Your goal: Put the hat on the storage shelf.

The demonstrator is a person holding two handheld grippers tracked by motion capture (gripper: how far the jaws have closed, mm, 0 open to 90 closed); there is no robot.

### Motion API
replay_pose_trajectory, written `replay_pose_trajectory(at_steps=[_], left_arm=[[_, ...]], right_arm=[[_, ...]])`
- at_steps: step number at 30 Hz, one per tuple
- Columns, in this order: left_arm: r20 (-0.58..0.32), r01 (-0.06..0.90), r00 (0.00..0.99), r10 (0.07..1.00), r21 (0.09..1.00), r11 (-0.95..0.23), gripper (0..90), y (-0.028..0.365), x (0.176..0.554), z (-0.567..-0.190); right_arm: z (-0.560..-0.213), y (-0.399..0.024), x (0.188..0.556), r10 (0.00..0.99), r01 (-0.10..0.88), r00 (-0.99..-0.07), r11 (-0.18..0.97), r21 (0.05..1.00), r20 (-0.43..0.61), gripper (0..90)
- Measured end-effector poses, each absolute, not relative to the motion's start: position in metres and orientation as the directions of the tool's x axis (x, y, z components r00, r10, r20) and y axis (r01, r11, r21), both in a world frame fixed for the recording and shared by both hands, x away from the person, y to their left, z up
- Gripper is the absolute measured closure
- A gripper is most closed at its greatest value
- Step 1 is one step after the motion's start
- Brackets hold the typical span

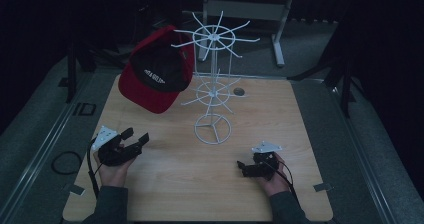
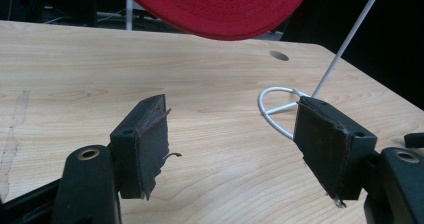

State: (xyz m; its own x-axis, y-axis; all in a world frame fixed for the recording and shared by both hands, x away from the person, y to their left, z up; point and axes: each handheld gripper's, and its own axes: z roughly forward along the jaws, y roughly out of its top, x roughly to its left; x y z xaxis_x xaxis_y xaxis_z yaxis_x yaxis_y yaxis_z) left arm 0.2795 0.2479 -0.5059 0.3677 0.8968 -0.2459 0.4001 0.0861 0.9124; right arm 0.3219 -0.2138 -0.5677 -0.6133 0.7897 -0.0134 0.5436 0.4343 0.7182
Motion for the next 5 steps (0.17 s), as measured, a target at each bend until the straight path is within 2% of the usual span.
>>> replay_pose_trajectory(at_steps=[5], left_arm=[[-0.254,0.406,0.362,0.897,0.909,0.094,30.7,0.2480,0.2808,-0.5091]], right_arm=[[-0.5677,-0.2139,0.3218,0.790,0.544,-0.613,0.434,0.718,-0.013,12.1]])
